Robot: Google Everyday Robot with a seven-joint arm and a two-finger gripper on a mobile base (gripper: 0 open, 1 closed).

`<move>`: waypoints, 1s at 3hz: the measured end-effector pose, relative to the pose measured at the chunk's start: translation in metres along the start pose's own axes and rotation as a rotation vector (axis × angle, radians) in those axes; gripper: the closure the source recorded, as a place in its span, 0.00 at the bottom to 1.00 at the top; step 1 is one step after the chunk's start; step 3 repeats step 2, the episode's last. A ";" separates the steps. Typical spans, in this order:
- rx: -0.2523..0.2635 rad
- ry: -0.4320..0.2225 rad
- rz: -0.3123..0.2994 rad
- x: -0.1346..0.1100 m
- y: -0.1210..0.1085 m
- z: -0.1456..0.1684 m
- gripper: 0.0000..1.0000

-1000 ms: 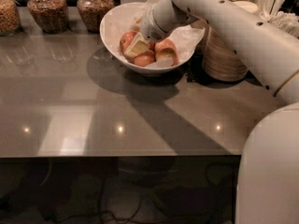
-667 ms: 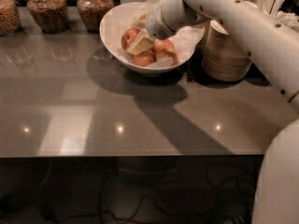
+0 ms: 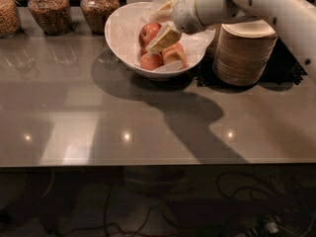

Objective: Pick apple from white bowl

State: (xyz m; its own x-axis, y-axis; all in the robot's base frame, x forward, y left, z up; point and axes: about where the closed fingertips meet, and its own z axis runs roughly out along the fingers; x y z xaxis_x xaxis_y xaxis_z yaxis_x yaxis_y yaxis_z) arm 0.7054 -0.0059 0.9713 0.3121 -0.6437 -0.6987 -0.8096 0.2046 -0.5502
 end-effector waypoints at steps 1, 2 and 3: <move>0.043 0.002 0.015 0.002 0.000 -0.046 1.00; 0.104 0.023 0.054 0.015 0.001 -0.096 1.00; 0.104 0.023 0.054 0.015 0.001 -0.096 1.00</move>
Offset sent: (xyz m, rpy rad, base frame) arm -0.0704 -0.1453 0.0492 0.0668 -0.0315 -0.2145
